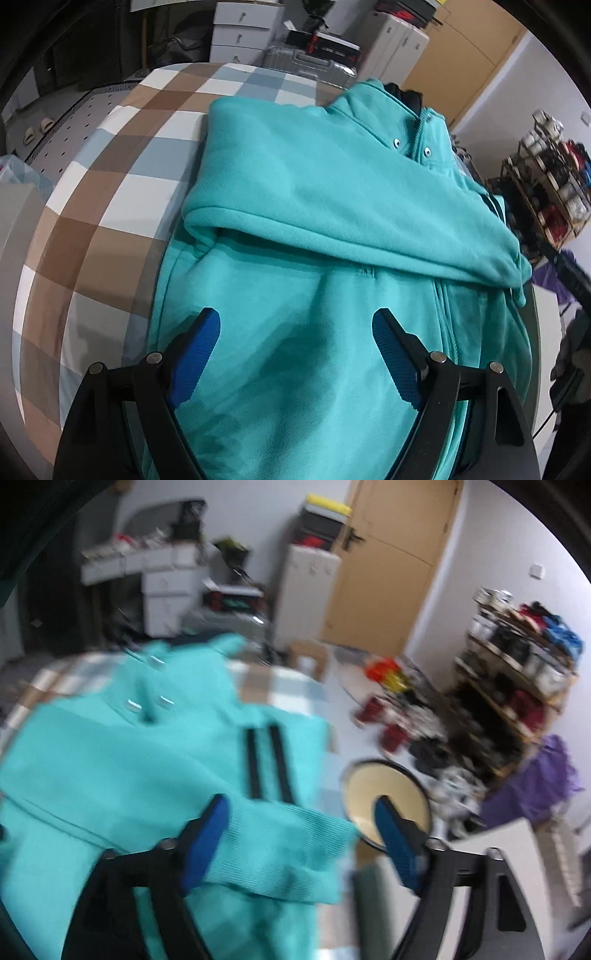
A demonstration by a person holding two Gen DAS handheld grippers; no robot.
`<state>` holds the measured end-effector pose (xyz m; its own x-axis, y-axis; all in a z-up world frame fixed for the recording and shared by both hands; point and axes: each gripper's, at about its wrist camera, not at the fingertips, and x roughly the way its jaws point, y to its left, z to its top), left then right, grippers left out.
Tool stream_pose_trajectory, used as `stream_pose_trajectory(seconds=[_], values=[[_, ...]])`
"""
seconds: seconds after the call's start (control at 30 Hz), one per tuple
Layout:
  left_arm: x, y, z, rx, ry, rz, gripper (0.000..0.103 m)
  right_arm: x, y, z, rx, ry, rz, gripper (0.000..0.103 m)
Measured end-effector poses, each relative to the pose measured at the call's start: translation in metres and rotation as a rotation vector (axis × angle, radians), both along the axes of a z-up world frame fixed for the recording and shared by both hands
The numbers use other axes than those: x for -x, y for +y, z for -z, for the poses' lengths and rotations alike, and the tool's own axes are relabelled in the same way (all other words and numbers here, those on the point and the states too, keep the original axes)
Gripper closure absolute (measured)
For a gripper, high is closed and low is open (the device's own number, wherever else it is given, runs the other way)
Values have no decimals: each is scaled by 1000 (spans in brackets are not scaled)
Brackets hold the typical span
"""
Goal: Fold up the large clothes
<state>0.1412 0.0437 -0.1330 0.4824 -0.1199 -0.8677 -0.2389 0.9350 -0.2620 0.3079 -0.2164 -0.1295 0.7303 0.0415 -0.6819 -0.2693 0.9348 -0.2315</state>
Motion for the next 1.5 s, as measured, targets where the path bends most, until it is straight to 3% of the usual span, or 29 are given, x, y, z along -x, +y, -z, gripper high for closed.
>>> stream_pose_trajectory(seconds=[0.07, 0.13, 0.17, 0.2, 0.27, 0.33, 0.4, 0.47, 0.6, 0.67, 0.73, 0.77, 0.8, 0.9, 0.97, 1.03, 1.17, 1.3, 1.4, 1.5], values=[[1, -1, 0, -17, 4, 16, 22, -11, 18, 20, 52, 99, -20, 6], [5, 0, -2, -26, 5, 32, 22, -21, 36, 38, 121, 191, -38, 14], [6, 1, -3, -26, 3, 36, 22, -26, 43, 39, 148, 194, -54, 27], [8, 4, -5, -25, 1, 38, 22, -31, 50, 35, 155, 171, -70, 28], [9, 8, -9, -16, -4, 48, 22, -51, 62, 16, 79, 125, -86, 23], [8, 11, -12, -13, -11, 55, 22, -74, 68, 8, -29, 134, -68, 14], [6, 13, -12, -14, -8, 58, 22, -104, 78, -1, -137, 156, -24, 12], [4, 16, -9, -7, 5, 53, 22, -143, 87, 0, -260, 193, 17, 12], [-3, 22, -3, 45, 41, 84, 22, -212, 107, 21, -404, 280, 140, 12], [-2, 24, -3, 63, 43, 96, 22, -227, 113, 36, -431, 302, 180, 12], [-2, 24, -6, 28, 35, 108, 22, -238, 118, 58, -361, 340, 214, 19], [-1, 24, -7, 8, 25, 106, 22, -240, 119, 60, -337, 332, 218, 35], [-2, 25, -8, -8, 16, 99, 22, -236, 120, 62, -310, 315, 213, 59], [-4, 32, -6, 15, 29, 89, 22, -217, 120, 54, -279, 295, 109, 82], [-5, 37, -3, 50, 41, 68, 22, -193, 120, 38, -250, 235, 8, 85], [-3, 38, -1, 77, 47, 53, 22, -157, 125, 20, -158, 133, -100, 89], [-1, 37, -3, 73, 32, 30, 22, -77, 127, -1, -58, 28, -275, 91], [-2, 35, -4, 77, 26, 18, 22, -15, 122, 4, -41, 81, -401, 91], [-4, 34, -1, 74, 36, 15, 22, -3, 119, 24, -9, 179, -404, 88], [-4, 33, 3, 82, 52, 16, 22, -6, 107, 29, -21, 244, -382, 78]])
